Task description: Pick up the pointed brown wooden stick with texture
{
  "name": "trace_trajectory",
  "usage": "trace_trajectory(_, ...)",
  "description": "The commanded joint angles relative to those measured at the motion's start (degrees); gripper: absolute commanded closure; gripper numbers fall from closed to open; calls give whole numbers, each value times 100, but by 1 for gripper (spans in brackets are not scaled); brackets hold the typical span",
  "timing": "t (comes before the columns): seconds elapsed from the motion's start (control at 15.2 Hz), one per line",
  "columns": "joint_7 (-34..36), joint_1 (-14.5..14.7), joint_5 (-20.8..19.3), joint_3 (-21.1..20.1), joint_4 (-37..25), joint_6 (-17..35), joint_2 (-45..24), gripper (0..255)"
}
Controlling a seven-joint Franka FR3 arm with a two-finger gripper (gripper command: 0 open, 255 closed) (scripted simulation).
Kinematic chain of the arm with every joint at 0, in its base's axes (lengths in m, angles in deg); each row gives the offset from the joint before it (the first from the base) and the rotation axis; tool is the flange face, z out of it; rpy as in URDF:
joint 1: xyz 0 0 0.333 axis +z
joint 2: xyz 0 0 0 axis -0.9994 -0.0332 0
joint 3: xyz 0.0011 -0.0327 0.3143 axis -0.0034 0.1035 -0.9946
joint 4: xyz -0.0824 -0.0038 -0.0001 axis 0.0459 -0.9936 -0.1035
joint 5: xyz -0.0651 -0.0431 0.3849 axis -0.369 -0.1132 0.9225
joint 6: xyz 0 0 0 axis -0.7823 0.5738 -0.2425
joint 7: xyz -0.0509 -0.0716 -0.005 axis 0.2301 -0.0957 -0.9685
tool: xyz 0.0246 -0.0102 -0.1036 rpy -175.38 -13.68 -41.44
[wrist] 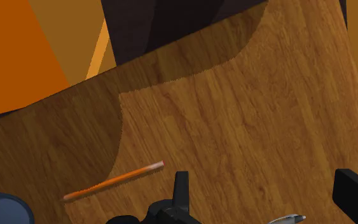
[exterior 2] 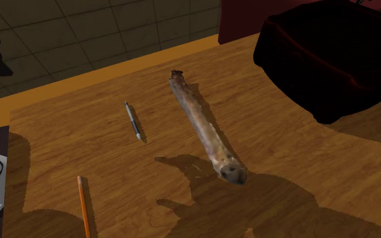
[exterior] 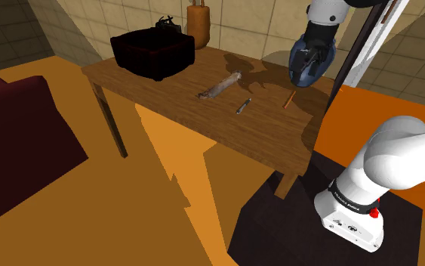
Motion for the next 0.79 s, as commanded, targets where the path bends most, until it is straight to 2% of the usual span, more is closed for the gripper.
trace_trajectory(0.0,0,0,0,0,0,0,0,0)
trace_trajectory(0.4,1449,-198,345,-505,-489,755,-1323,0)
trace_trajectory(0.73,2595,-396,447,-803,-1155,1216,-2501,0)
